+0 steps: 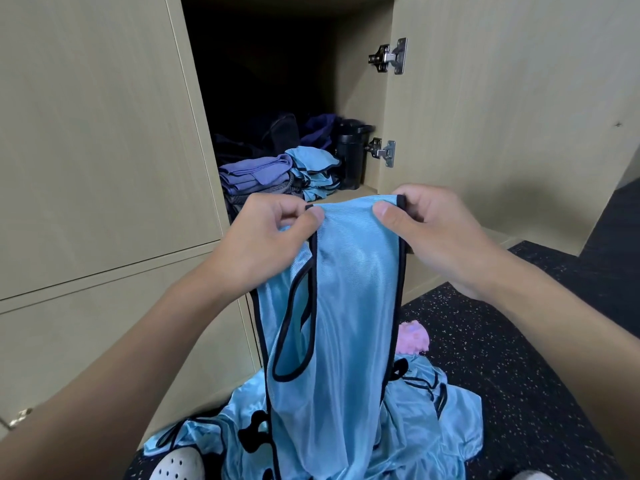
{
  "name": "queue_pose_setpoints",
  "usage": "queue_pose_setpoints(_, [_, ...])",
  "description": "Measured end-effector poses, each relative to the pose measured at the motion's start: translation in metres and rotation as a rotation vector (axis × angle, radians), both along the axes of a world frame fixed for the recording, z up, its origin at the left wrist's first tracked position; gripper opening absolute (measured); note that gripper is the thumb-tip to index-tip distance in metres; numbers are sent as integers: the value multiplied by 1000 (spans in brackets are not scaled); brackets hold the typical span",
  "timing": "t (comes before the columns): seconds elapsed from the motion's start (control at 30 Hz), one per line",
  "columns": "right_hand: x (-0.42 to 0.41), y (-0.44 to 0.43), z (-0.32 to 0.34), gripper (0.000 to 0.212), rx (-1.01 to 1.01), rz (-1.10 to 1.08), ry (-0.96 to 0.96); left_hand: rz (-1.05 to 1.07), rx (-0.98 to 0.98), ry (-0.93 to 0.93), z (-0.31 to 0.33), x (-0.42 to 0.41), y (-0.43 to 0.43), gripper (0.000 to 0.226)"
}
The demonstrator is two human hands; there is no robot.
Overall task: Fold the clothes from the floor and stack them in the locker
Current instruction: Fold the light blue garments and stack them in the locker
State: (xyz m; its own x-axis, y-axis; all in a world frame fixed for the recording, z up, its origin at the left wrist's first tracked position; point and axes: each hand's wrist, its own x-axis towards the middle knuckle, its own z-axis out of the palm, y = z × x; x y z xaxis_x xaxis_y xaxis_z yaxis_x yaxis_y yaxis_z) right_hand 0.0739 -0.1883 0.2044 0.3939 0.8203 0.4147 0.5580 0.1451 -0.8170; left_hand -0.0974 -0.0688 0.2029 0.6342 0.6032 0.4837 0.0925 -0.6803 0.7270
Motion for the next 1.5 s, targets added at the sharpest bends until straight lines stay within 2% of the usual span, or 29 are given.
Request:
queue_pose_setpoints(0.13, [-3, 2, 0, 36, 2, -72, 81, 111, 37, -37, -4, 2, 5, 14])
queue_pose_setpoints(0.23, [-7, 3, 0, 29, -17, -158, 247, 105, 100, -29, -5, 4, 2, 18])
queue_pose_setpoints(0.3, [-14, 2, 2, 20, -83, -81, 424, 13, 81, 40, -5, 7, -7, 19])
queue_pose_setpoints(0.37, [-19, 2, 2, 21, -140, 39, 518, -74, 54, 103, -5, 9, -14, 14])
queue_pose_setpoints(0.5, [-26, 0, 1, 36, -170, 275, 573, -87, 49, 127, -8, 11, -14, 15])
queue_pose_setpoints(0.57, [-25, -1, 0, 37, -171, 322, 611, -49, 85, 107, -11, 12, -12, 9])
queue_pose_setpoints(0.6, [-25, -2, 1, 35, -170, 328, 624, -28, 106, 96, -12, 12, -10, 14])
queue_pose_setpoints(0.67, [-23, -1, 1, 29, -166, 276, 560, -4, 125, 86, -13, 13, -9, 33])
queue_pose_setpoints(0.77, [-17, 2, 0, 19, -131, -32, 203, -35, 86, 86, -8, 11, -10, 41])
queue_pose_setpoints(0.83, [-8, 0, -1, 40, -148, -37, 70, -105, 33, 85, -5, 9, -11, 40])
queue_pose_setpoints(0.87, [-5, -2, -2, 48, -178, 46, 60, -138, 20, 81, -5, 8, -10, 40])
queue_pose_setpoints(0.9, [-3, -3, -2, 47, -211, 133, 59, -158, 12, 75, -5, 7, -8, 39])
queue_pose_setpoints(0.97, [-1, -6, -3, 25, -243, 220, 68, -182, 8, 62, -3, 6, -5, 38])
queue_pose_setpoints(1.03, [-1, -6, -3, 8, -214, 196, 79, -192, 2, 54, -3, 4, -4, 36])
queue_pose_setpoints(1.07, [0, -7, -4, 6, -205, 181, 69, -187, -5, 50, -2, 4, -4, 32])
queue_pose_setpoints(1.13, [1, -6, -4, 10, -195, 163, 81, -159, -32, 46, -1, 3, -3, 18])
queue_pose_setpoints(1.23, [2, -5, -4, 10, -134, 144, 191, -105, -59, 69, 0, 0, -1, 11])
queue_pose_setpoints(1.3, [4, -4, -4, 9, -88, 83, 171, -63, -72, 135, 1, -2, 3, 5])
queue_pose_setpoints(1.4, [8, -4, -3, 18, -73, 57, 83, 1, -55, 250, 0, -4, 11, 28])
queue_pose_setpoints(1.5, [6, -8, 2, 19, -61, 99, 32, -14, -57, 279, 1, -6, 9, 35])
